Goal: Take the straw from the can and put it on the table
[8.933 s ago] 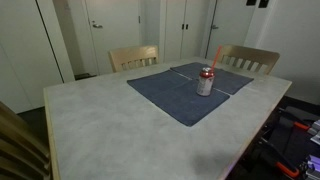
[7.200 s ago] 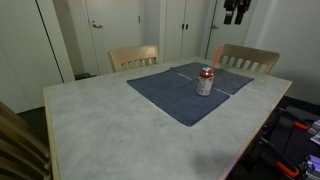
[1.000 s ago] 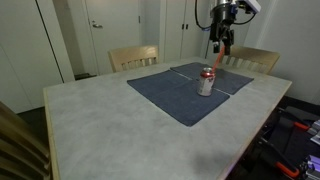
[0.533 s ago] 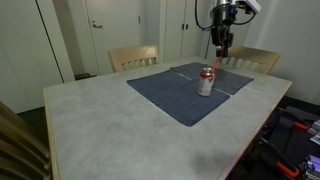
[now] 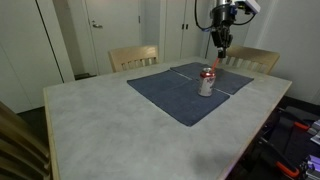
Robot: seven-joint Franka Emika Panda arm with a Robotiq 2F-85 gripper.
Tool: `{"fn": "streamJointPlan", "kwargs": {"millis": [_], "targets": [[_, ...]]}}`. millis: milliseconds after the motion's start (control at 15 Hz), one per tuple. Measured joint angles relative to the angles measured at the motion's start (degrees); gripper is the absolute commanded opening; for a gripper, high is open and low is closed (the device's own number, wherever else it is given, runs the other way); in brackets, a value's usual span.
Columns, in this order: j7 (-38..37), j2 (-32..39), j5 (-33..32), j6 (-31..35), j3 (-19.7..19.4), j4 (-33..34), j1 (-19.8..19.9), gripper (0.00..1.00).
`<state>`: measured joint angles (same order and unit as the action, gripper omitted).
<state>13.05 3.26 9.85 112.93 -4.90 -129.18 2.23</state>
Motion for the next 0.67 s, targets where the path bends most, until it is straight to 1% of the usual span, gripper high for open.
{"fn": "streamJointPlan", "kwargs": {"millis": [667], "targets": [[-0.76,-0.02,-1.34,-0.41,0.16,0.3,-0.04,0.02]]}}
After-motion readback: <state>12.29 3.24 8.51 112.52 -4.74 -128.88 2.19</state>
